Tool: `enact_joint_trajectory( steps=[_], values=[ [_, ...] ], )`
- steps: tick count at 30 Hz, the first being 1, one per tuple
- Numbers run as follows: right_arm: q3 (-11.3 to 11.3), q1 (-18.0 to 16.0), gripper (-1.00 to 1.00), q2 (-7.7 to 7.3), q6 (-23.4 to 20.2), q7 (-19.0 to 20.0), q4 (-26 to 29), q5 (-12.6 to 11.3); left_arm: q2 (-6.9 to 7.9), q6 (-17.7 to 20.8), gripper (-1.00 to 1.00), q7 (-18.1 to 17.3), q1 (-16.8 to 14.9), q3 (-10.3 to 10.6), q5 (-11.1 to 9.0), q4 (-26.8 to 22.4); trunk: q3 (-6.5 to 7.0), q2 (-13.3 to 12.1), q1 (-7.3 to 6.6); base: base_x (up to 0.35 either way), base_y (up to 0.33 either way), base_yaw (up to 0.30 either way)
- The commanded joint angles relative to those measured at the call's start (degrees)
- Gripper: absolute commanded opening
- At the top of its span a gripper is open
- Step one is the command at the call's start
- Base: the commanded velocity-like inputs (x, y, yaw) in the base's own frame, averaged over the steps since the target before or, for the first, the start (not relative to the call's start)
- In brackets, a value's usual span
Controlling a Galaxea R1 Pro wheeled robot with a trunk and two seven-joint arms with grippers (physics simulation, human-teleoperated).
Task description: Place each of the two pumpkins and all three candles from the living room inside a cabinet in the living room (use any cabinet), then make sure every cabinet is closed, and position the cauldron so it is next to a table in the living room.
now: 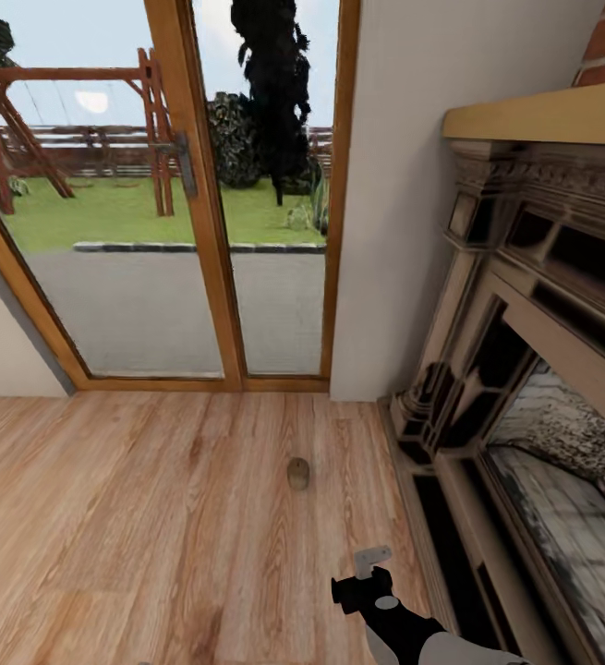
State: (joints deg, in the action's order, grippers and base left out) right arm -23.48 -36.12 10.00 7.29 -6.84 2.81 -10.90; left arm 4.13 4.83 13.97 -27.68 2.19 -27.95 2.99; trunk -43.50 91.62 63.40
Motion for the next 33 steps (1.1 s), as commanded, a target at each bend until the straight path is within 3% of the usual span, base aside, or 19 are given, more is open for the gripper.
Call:
enact_joint_trajectory(
  steps=[1,33],
  values=[
    [0.01,0.0,1.0,0.0,0.0,0.03,0.0,0.0,0.0,0.0,1.0,0.0,0.0,0.0,0.0,0.0,0.0,0.0,0.0,0.331,0.0,0.0],
    [0.02,0.0,1.0,0.0,0.0,0.07,0.0,0.0,0.0,0.0,1.0,0.0,0.0,0.01,0.0,0.05,0.0,0.0,0.0,0.33,0.0,0.0]
  ],
)
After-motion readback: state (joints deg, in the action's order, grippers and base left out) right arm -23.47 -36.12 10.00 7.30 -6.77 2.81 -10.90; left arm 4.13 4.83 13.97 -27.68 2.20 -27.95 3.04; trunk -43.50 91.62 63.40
